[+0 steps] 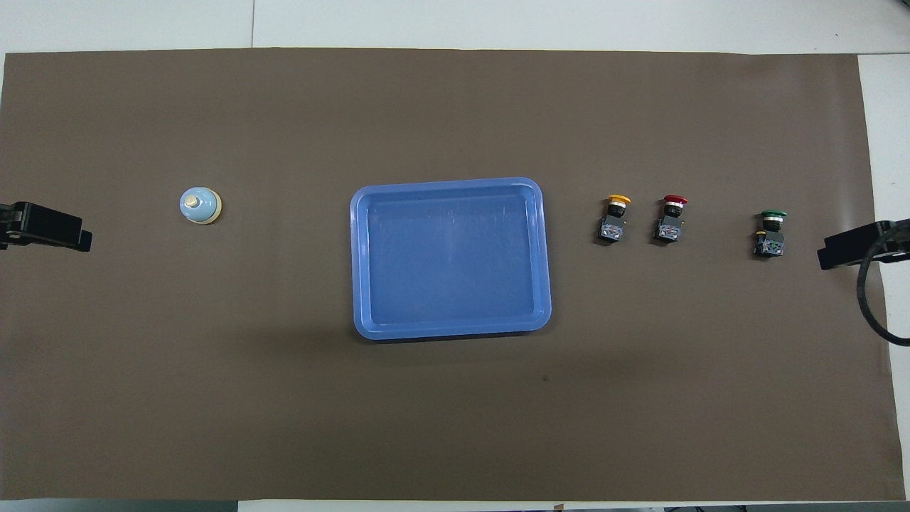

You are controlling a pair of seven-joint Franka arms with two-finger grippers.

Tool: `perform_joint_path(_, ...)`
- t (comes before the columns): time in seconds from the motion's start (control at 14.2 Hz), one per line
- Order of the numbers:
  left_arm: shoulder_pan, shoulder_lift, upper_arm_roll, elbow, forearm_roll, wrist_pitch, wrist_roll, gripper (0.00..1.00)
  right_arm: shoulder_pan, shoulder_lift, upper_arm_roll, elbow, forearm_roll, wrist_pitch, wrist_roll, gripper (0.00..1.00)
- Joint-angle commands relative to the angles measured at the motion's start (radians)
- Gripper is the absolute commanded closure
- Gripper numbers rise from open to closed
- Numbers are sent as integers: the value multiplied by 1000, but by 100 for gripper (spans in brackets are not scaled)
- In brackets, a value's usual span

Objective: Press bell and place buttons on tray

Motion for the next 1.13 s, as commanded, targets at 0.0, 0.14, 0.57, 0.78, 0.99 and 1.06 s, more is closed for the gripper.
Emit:
perform_joint_path(0.0,-4,-42,3,-59,-3,-1,4,0,-4,-13,-6,-12,23,-8,-19,0)
perform_joint_path(0.14,-7,-40,3,-59,-3,-1,2,0,-4,-13,-4,-12,23,-8,-19,0)
perform_joint_path(0.57,-16,-10,3,-188,-1,228,-37,100,-3,-13,-4,-12,23,-8,-19,0)
perform_joint_path(0.78,-21,93,2,-177,-1,360,-106,100,-4,-13,-4,-12,23,-8,-19,0)
perform_joint_path(0.99,-38,210,2,-192,2,485,-114,100,-4,-13,-4,-12,23,-8,-19,0)
perform_joint_path(1.06,-29,216,2,-214,2,510,-113,100,-3,-13,-4,-12,23,-8,-19,0)
